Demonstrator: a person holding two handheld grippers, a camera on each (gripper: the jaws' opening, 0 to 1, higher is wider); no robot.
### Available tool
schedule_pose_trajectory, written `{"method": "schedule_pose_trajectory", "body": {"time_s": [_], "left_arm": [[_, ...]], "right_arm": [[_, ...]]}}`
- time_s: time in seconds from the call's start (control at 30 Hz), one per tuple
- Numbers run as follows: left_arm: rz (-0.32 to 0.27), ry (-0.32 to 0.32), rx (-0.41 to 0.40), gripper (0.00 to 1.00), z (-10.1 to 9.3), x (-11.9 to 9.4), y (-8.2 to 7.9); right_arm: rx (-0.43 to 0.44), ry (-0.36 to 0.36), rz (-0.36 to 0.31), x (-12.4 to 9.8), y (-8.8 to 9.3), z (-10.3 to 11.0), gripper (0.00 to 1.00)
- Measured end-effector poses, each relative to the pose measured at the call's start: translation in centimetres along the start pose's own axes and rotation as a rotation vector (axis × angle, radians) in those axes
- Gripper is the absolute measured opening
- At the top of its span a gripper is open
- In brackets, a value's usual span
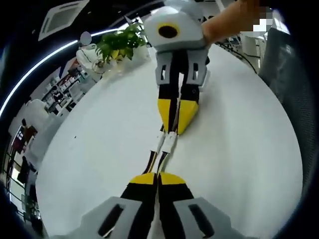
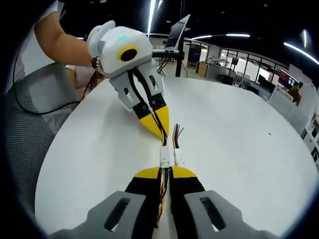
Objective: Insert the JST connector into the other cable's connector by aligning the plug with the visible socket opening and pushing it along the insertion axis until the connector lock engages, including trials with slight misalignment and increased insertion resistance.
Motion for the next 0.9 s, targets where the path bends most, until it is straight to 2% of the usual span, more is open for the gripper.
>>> {"method": "schedule_pose_trajectory", "body": {"time_s": [0.13, 0.23, 0.7, 0.9], "left_arm": [[-0.005, 0.000, -0.005, 0.00, -0.02, 0.02, 0.09], [-0.003, -0.003, -0.041, 0.00, 0.12, 0.00, 0.11], [0.004, 0.007, -0.046, 0.00, -0.38, -0.58, 0.14], [-0.015, 0.019, -0.094, 0.01, -0.65, -0.63, -0.09]], "right_arm": [[0.012, -0.006, 0.001, 0.11, 0.15, -0.14, 0.04], [0.009, -0.002, 0.012, 0.26, 0.28, -0.07, 0.04], [0.017, -0.006, 0.015, 0.10, 0.28, -0.03, 0.04], [-0.002, -0.005, 0.017, 0.13, 0.23, 0.19, 0.05]]}}
Point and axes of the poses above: the point that each gripper's makers call its tool centre point, and the gripper's own axes: x roughly forward along the fingers, z roughly to its left, y roughly out of its underside, the point moved 9 cm from there along -x, roughly backward along the fingers, and after that the axes turned 14 degrees about x, right-handed, at the moved point
